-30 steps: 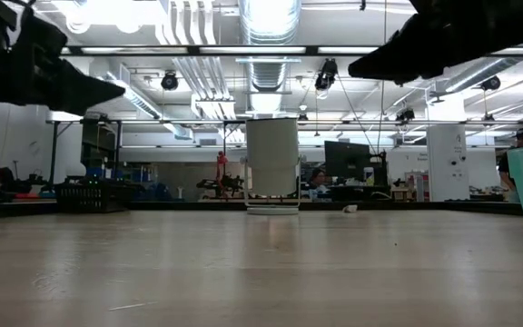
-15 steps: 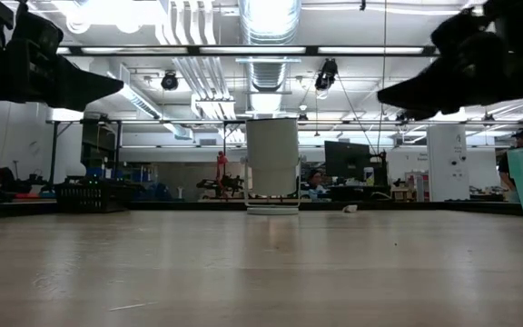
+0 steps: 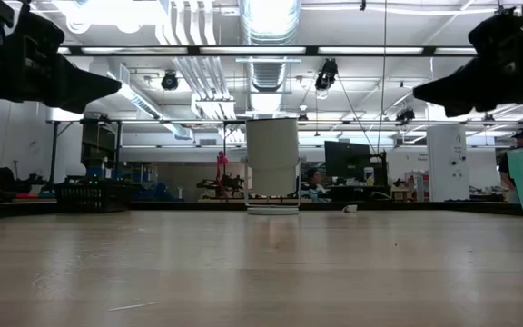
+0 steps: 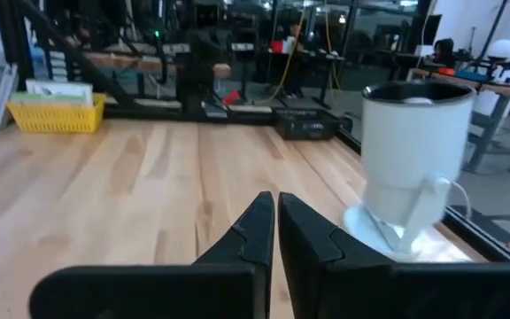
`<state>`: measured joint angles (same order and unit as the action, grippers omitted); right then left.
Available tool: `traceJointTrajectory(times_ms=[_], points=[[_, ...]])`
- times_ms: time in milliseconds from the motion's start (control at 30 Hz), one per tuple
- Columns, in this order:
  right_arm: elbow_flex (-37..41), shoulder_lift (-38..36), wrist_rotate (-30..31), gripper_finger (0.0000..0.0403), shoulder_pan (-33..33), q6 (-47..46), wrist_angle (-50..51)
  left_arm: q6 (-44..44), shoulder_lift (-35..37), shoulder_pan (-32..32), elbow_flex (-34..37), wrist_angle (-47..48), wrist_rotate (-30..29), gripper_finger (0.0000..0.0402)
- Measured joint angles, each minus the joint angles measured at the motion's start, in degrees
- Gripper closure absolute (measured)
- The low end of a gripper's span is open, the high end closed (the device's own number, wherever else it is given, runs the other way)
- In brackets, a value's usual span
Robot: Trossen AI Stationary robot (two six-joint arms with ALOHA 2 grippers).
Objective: Pick and place items into bin
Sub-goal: Return to Home Position
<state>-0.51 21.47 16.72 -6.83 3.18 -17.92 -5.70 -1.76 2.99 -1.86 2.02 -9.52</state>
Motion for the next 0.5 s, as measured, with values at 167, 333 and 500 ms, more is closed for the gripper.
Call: traceJointTrajectory(times_ms=[167,333,500], points=[[0.0,-11.5,-0.1,0.0394,0.0,-1.5,11.1,1.8,0.1,0.0,-0.8,2.5,3.9,0.0401],[0.0,-18.8,-0.4,0.0394,0.0,-0.8,15.1,2.3,0.2,0.0,-0.6,2.5,7.7,0.0401],[0.0,-20.3,-0.7,0.0394,0.0,1.1,15.2,7.0,0.2,-0.1,-0.7,3.2,9.0,0.0401]])
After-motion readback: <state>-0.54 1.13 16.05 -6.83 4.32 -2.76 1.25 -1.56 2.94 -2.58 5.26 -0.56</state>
